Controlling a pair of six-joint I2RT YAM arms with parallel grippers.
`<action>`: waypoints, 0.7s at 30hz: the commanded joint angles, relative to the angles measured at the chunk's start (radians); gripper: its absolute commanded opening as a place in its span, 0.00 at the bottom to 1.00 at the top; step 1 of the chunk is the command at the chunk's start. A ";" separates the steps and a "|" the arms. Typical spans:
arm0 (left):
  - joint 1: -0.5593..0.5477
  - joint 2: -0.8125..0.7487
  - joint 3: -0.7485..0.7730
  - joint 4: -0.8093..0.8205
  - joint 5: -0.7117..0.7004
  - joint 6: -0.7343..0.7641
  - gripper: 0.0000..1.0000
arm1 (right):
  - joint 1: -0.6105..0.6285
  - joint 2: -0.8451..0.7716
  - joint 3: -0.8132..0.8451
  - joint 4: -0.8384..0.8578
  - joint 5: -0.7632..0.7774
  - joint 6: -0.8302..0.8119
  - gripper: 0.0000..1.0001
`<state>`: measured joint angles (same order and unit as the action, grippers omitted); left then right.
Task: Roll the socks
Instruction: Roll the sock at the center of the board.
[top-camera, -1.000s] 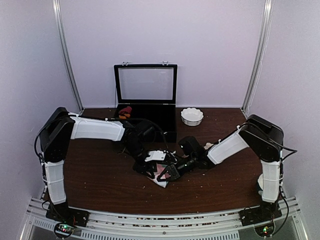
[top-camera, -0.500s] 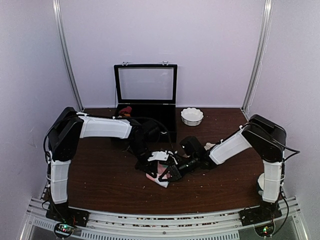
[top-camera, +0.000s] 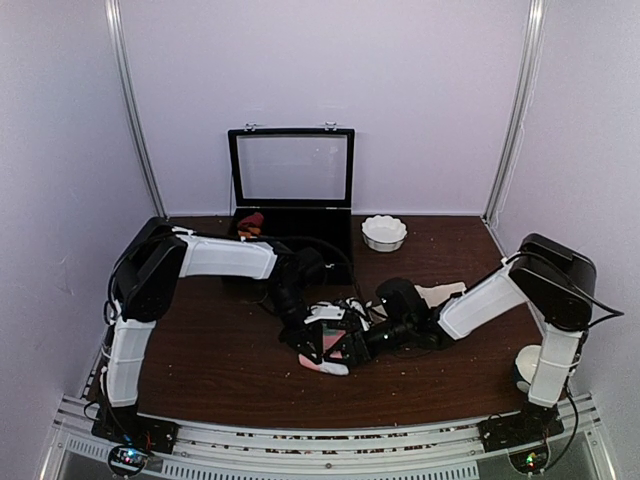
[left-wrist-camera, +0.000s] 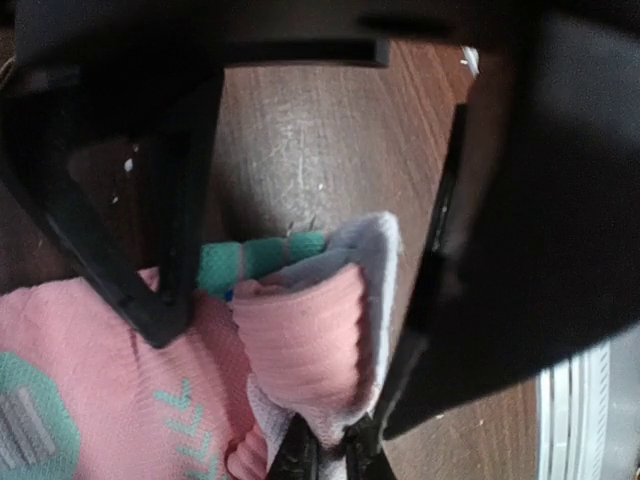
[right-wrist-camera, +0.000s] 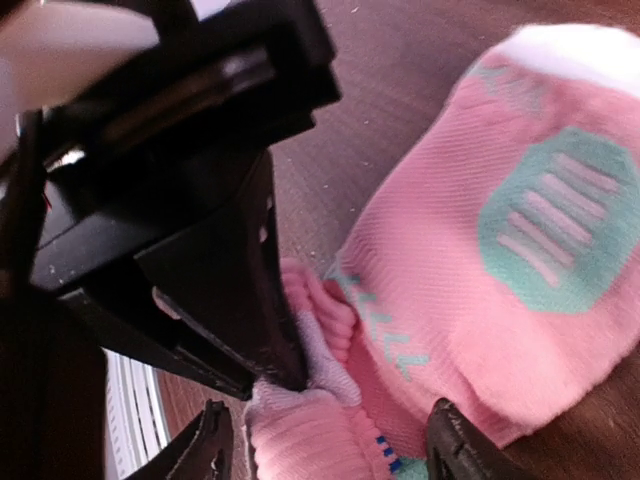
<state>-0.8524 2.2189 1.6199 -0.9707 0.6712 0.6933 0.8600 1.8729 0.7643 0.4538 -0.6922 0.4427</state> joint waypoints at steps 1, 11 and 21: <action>0.002 0.140 -0.051 -0.064 -0.138 -0.090 0.06 | 0.025 -0.063 -0.088 -0.102 0.134 -0.036 0.93; 0.086 0.164 -0.008 -0.077 -0.094 -0.156 0.07 | 0.081 -0.223 -0.156 -0.370 0.217 -0.178 1.00; 0.106 0.221 0.076 -0.163 -0.069 -0.145 0.09 | 0.317 -0.289 -0.121 -0.523 0.566 -0.365 1.00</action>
<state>-0.7647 2.3302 1.7081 -1.1103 0.8436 0.5610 1.0481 1.6005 0.6373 0.1368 -0.3603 0.2035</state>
